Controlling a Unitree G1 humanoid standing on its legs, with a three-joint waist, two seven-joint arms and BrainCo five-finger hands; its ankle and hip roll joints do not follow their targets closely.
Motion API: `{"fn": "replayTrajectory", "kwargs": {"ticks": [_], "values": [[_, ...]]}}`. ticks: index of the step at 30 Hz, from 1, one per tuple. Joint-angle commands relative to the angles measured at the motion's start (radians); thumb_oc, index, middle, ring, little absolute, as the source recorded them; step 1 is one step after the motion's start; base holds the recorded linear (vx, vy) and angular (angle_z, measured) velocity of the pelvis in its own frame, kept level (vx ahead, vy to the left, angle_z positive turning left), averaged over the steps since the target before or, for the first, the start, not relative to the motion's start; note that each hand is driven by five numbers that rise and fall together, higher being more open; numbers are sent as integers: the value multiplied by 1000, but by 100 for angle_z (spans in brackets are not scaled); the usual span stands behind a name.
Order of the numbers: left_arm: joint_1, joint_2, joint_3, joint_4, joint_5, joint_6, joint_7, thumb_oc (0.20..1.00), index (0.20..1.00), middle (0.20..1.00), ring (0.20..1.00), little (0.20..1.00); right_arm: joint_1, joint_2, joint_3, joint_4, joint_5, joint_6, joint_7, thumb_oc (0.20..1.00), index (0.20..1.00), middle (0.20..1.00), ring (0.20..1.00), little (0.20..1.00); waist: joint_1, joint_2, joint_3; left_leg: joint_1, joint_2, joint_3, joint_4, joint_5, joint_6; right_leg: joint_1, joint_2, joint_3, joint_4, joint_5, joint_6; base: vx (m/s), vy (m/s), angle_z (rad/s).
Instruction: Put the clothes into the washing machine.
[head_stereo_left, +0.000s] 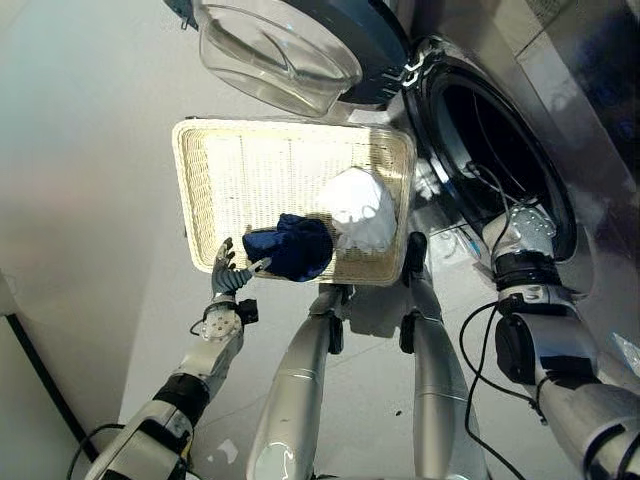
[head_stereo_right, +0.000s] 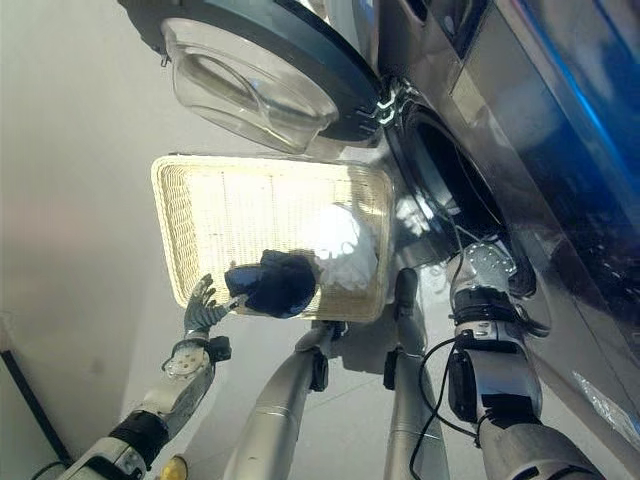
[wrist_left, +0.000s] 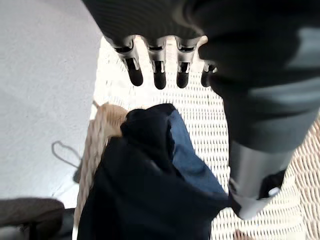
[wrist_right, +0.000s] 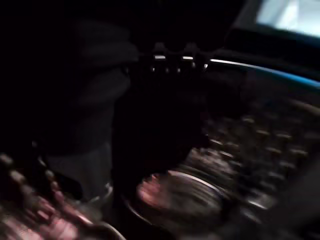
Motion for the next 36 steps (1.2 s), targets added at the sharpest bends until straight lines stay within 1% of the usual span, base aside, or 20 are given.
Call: {"fn": "replayTrajectory", "kwargs": {"ticks": [1,3,4,5,6,8,10,11,12,15,17,18,22,25,30,31,32,33,35,36], "values": [[46,-60,20,-1,-27,-21,40,1000,1000,1000,1000,1000,74,-164,24,-137,-9,122,184,1000,1000,1000,1000,1000,-49,113,-33,1,11,-55,-134,92,-75,10,35,-92,159,-219,55,-35,8,6],[41,-70,18,15,-20,-33,49,1000,1000,1000,1000,1000,82,-149,54,-80,-9,213,259,1000,1000,1000,1000,1000,-47,111,-33,-7,14,-56,-145,106,-75,5,38,-95,152,-209,54,-38,11,2],[45,-78,18,22,-11,-38,51,1000,1000,1000,1000,1000,87,-140,72,-60,-54,241,281,1000,1000,1000,1000,1000,-44,111,-33,3,13,-56,-149,99,-76,13,39,-95,152,-220,55,-26,10,-11],[43,-78,21,22,-10,-39,51,1000,1000,1000,1000,1000,83,-140,72,-58,-56,243,282,1000,1000,1000,1000,1000,-45,112,-33,-5,14,-56,-151,109,-75,7,40,-96,147,-209,53,-38,30,-17],[34,-81,21,39,42,-49,90,1000,1000,1000,1000,1000,106,-105,108,-29,-219,297,308,1000,1000,1000,1000,1000,-43,107,-33,0,16,-57,-160,106,-77,10,43,-97,145,-215,54,-74,30,-6],[19,-71,21,46,122,-42,145,1000,1000,1000,1000,1000,119,-95,137,-11,-351,324,303,1000,1000,1000,1000,1000,-44,101,-33,-2,16,-58,-162,108,-78,9,45,-98,138,-210,54,-60,44,2],[-1,-52,22,40,193,-18,201,1000,1000,1000,1000,1000,129,-89,169,-7,-449,329,302,1000,1000,1000,1000,1000,-45,96,-33,-14,18,-57,-164,119,-79,-1,47,-98,129,-195,53,-55,50,-9],[-30,-22,26,42,263,17,272,1000,1000,1000,1000,1000,152,-90,212,9,-577,326,300,1000,1000,1000,1000,1000,-48,84,-33,-9,18,-57,-162,112,-80,5,48,-99,126,-199,54,-50,46,-8],[-38,-18,31,41,276,22,281,1000,1000,1000,1000,1000,150,-90,216,9,-592,329,298,1000,1000,1000,1000,1000,-48,82,-33,-18,20,-57,-163,121,-79,-3,49,-100,121,-187,53,-55,36,-4],[-100,28,45,36,372,86,373,1000,1000,1000,1000,1000,199,-76,280,15,-735,324,282,1000,1000,1000,1000,1000,-56,55,-33,-16,21,-59,-165,116,-78,1,54,-97,109,-184,58,-43,12,-1],[-126,40,52,30,403,115,389,1000,1000,1000,1000,1000,206,-69,295,16,-762,324,274,1000,1000,1000,1000,1000,-57,46,-33,-27,22,-59,-168,125,-77,-7,56,-98,98,-167,59,-54,-4,1],[-151,51,49,32,429,153,403,1000,1000,1000,1000,1000,222,-55,317,15,-794,327,253,1000,1000,1000,1000,1000,-60,35,-33,-21,21,-61,-168,117,-77,0,56,-97,94,-169,62,-58,-4,1],[-188,61,42,44,480,212,423,1000,1000,1000,1000,1000,245,-29,348,25,-799,341,242,1000,1000,1000,1000,1000,-66,19,-33,-23,20,-64,-169,116,-76,2,56,-96,79,-156,65,-38,7,7],[-222,72,33,71,551,272,469,1000,1000,1000,1000,1000,285,0,391,37,-827,369,234,1000,1000,1000,1000,1000,-79,4,-33,-27,21,-61,-166,114,-75,0,58,-88,63,-143,67,-32,54,-1],[-244,82,17,81,589,331,470,1000,1000,1000,1000,1000,321,10,428,47,-874,393,219,1000,1000,1000,1000,1000,-90,-4,-33,-27,21,-56,-162,111,-75,0,57,-79,54,-134,69,-19,64,-1],[-255,81,14,92,610,366,447,1000,1000,1000,1000,1000,328,9,437,48,-889,400,217,1000,1000,1000,1000,1000,-95,-7,-33,-37,21,-52,-162,119,-75,-8,56,-76,46,-121,69,-8,43,-1],[-255,81,14,92,610,366,447,1000,1000,1000,1000,1000,328,9,437,48,-889,400,217,1000,1000,1000,1000,1000,-95,-7,-33,-37,21,-52,-162,119,-75,-8,56,-76,46,-121,69,-28,78,-3],[-268,81,-9,122,620,432,386,1000,1000,1000,1000,1000,343,13,455,48,-915,406,216,1000,1000,1000,1000,1000,-104,-13,-33,-40,20,-49,-158,119,-76,-11,57,-73,42,-115,71,-9,58,-5],[-271,83,-24,141,614,468,332,1000,1000,1000,1000,1000,351,12,464,45,-931,411,211,1000,1000,1000,1000,1000,-109,-15,-33,-34,19,-47,-157,112,-77,-6,57,-70,41,-120,73,-4,71,-9],[-281,91,-41,175,614,512,251,1000,1000,1000,1000,1000,351,4,478,35,-950,421,204,1000,1000,1000,1000,1000,-117,-18,-33,-44,20,-42,-160,122,-78,-16,59,-67,30,-105,73,-9,57,-7]]}}
